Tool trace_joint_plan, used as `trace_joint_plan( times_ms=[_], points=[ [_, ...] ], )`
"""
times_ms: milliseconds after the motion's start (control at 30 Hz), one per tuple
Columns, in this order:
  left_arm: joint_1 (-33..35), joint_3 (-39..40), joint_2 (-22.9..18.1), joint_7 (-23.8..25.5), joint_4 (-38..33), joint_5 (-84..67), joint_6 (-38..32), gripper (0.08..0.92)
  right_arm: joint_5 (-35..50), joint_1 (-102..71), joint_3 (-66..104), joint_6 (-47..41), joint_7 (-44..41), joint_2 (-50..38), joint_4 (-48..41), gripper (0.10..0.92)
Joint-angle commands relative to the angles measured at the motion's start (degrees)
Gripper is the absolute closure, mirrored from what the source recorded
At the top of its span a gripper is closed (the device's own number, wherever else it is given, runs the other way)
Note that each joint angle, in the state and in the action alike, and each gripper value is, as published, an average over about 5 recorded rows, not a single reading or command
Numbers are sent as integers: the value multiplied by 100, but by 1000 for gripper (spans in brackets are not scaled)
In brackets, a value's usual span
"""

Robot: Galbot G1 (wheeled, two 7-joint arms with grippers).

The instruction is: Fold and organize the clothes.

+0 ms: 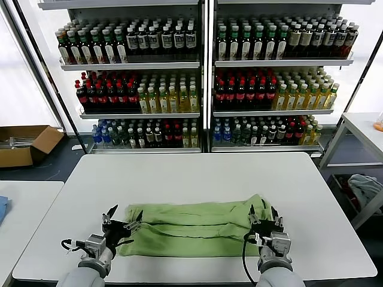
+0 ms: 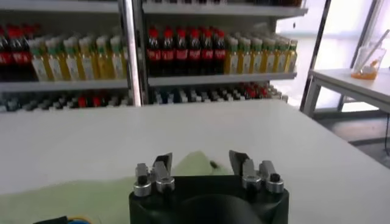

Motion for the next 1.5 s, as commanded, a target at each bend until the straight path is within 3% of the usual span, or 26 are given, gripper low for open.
trace_joint_plan(
  times_ms=[33,200,767,1500],
  points=[
    [1,-29,-314,-317,2,-648,141,179,99,-67,3,29,33,-16,605,251],
    [-66,-93,-354,-375,367,-876,226,177,103,-84,13,14,20,-77,619,205],
    [-86,-57,-367,-347,700,-833,297,202,105,-141,-20,39,4,-74,549,203],
    [-52,-164,-391,-277,687,-739,-66,826,104,-100,-9,41,11,-77,511,203]
  ],
)
